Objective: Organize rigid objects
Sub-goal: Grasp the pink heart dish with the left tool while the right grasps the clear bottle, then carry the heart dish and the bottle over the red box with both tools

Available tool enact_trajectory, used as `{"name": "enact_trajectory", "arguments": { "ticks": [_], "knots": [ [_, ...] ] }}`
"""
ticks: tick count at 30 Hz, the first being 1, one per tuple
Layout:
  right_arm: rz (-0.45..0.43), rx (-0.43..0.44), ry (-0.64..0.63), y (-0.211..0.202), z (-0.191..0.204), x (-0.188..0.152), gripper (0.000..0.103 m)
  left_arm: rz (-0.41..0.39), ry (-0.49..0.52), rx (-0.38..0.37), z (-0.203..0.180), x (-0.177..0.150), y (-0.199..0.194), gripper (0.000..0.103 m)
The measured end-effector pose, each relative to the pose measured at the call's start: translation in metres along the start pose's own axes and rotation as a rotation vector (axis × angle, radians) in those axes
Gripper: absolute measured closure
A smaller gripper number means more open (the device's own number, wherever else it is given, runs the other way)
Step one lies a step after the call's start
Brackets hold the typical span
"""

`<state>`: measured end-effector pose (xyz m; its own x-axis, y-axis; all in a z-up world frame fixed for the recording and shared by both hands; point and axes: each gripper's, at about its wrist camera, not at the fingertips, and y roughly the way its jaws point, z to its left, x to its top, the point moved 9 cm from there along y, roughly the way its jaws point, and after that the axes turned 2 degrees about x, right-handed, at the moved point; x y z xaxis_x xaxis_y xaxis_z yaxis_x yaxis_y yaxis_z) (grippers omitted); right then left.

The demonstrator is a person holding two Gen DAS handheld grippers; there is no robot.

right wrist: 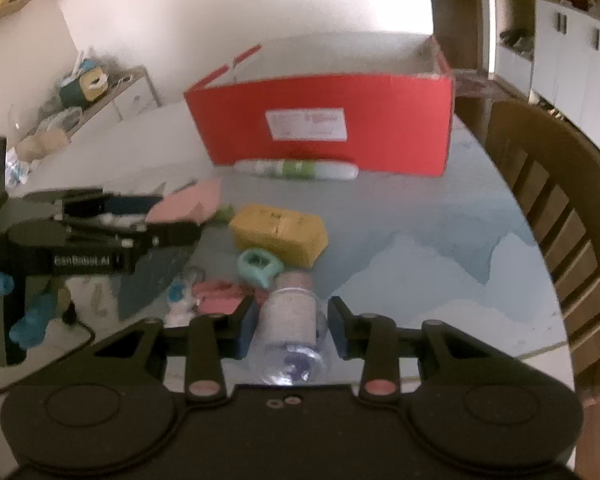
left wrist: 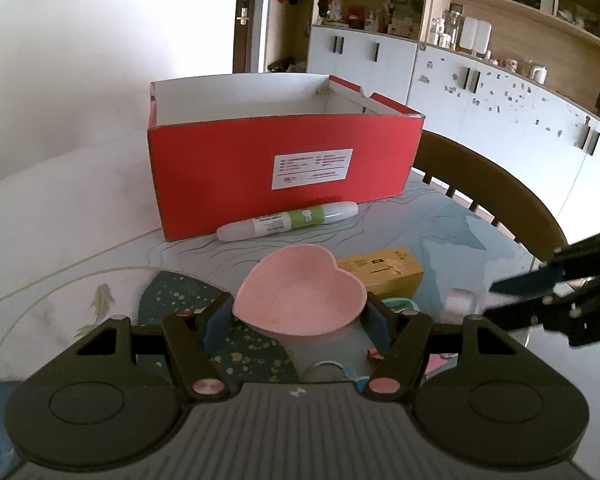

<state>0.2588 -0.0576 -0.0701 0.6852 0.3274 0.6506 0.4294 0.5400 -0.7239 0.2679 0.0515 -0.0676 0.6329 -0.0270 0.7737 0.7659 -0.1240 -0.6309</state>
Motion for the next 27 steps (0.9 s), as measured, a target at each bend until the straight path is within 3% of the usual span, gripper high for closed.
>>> {"name": "enact_trajectory", "arguments": {
  "ticks": [12, 27],
  "knots": [
    [0.092, 0.0, -0.037, 0.017, 0.004, -0.023, 0.061, 0.001, -0.005, 0.005, 0.002, -0.001, -0.002, 0.035],
    [0.026, -0.044, -0.077, 0.0, 0.004, -0.002, 0.063, 0.009, -0.022, 0.02, 0.004, 0.004, -0.003, 0.035]
  ]
}}
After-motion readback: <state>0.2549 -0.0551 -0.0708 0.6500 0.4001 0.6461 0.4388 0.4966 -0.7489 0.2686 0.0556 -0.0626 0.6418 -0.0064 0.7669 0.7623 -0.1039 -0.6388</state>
